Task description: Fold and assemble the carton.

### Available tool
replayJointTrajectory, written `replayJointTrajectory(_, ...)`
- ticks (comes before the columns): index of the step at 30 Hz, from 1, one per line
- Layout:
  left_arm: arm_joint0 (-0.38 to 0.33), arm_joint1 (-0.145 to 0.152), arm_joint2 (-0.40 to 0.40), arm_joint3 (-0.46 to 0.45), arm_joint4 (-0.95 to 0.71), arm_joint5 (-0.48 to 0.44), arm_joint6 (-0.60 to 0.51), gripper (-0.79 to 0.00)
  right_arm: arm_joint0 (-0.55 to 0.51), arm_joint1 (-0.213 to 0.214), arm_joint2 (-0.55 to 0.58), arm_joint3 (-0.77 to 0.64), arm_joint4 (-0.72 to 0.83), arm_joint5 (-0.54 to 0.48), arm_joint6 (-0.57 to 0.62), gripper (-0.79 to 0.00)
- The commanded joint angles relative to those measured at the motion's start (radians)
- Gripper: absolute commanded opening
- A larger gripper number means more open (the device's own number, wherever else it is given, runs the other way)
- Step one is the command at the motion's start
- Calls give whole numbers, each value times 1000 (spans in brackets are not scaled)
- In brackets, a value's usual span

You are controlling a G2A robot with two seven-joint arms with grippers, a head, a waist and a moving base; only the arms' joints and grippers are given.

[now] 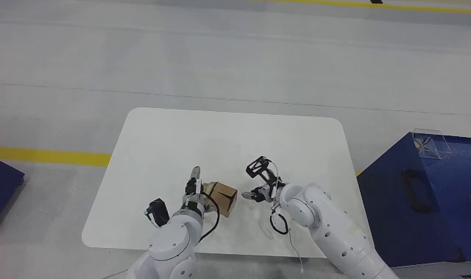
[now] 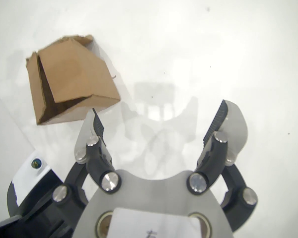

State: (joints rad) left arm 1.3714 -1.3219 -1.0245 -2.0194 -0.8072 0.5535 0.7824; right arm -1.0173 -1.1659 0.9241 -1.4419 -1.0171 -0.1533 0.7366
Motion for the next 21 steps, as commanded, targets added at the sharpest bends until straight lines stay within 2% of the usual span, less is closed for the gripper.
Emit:
replayJointTrajectory(1,0,0,1,1,3,1,0,0,3,-5,-20,13,-24,12,6,0)
replayJointTrajectory(8,0,0,1,1,3,1,0,0,71,-56,-115,121,-21,90,-104,0)
replayJointTrajectory(15,0,0,1,1,3,1,0,0,145,-117,-172,248,88,101,-246,0)
replayJointTrajectory(21,0,0,1,1,3,1,0,0,191,-152,-195,343,106,143,-289,0)
